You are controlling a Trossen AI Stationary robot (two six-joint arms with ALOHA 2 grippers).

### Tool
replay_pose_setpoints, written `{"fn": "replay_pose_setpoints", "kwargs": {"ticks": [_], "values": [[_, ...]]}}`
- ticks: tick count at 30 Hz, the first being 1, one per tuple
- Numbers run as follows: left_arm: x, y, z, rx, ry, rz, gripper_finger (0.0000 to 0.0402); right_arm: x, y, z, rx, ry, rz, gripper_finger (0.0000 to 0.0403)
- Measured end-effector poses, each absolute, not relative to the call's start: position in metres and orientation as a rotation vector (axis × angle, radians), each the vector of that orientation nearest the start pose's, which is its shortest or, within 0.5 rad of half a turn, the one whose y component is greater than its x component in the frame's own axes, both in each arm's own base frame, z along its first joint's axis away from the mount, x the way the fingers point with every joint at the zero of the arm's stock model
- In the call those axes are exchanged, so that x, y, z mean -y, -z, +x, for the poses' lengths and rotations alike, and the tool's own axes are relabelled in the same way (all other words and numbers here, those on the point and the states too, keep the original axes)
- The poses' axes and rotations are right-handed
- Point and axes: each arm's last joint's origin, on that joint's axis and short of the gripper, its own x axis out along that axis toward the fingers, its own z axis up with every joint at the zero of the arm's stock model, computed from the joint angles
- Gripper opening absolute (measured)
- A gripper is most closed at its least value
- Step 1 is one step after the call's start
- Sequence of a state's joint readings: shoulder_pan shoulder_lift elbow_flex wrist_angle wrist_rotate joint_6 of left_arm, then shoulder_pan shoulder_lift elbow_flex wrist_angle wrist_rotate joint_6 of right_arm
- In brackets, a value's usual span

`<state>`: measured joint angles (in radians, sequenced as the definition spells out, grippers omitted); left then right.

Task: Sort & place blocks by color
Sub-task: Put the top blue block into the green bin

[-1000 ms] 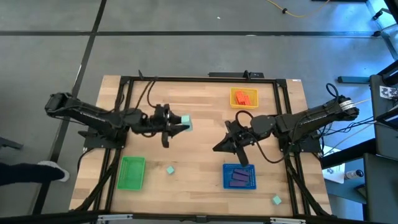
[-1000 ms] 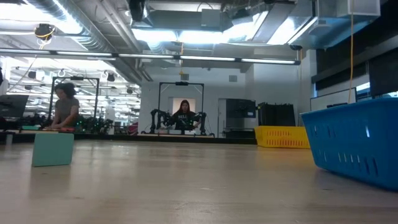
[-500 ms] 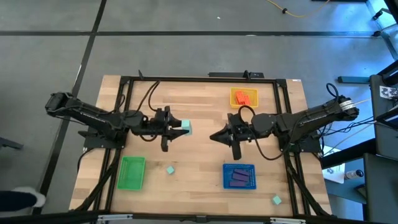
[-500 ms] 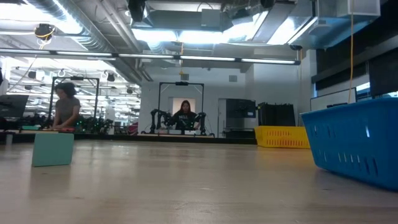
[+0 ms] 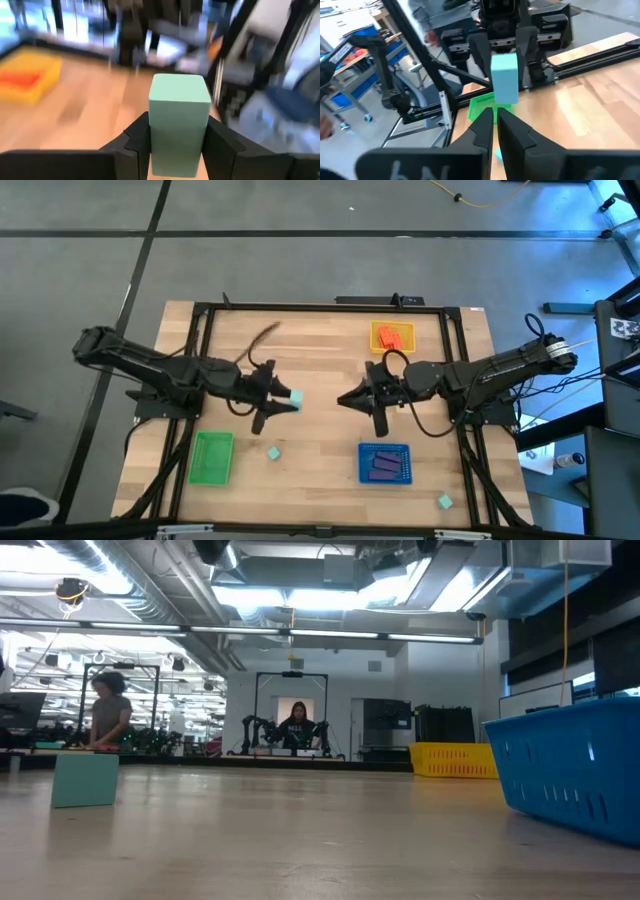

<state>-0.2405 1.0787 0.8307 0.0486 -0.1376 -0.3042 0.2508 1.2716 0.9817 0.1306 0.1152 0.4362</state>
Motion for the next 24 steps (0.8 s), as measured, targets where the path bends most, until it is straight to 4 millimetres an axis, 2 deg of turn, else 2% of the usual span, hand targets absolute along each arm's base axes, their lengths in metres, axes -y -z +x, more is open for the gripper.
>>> {"fn": "replay_pose_setpoints", "kwargs": {"ticks": [4, 10, 19, 24], "values": [[0.065, -0.329, 0.226, -0.419, 0.096, -0.212, 0.0122, -0.072, -0.328, 0.280, -0.199, -0.162, 0.409, 0.0011], [0.079, -0.337, 0.203, -0.675, 0.126, -0.205, 0.0122, -0.079, -0.328, 0.279, -0.204, -0.192, 0.389, 0.0003], [0.100, -0.317, 0.162, -1.096, 0.150, -0.254, 0.0122, -0.079, -0.328, 0.279, -0.205, -0.193, 0.385, 0.0002], [0.107, -0.305, 0.145, -1.240, 0.102, -0.236, 0.0122, -0.079, -0.328, 0.279, -0.205, -0.192, 0.383, 0.0001]]}}
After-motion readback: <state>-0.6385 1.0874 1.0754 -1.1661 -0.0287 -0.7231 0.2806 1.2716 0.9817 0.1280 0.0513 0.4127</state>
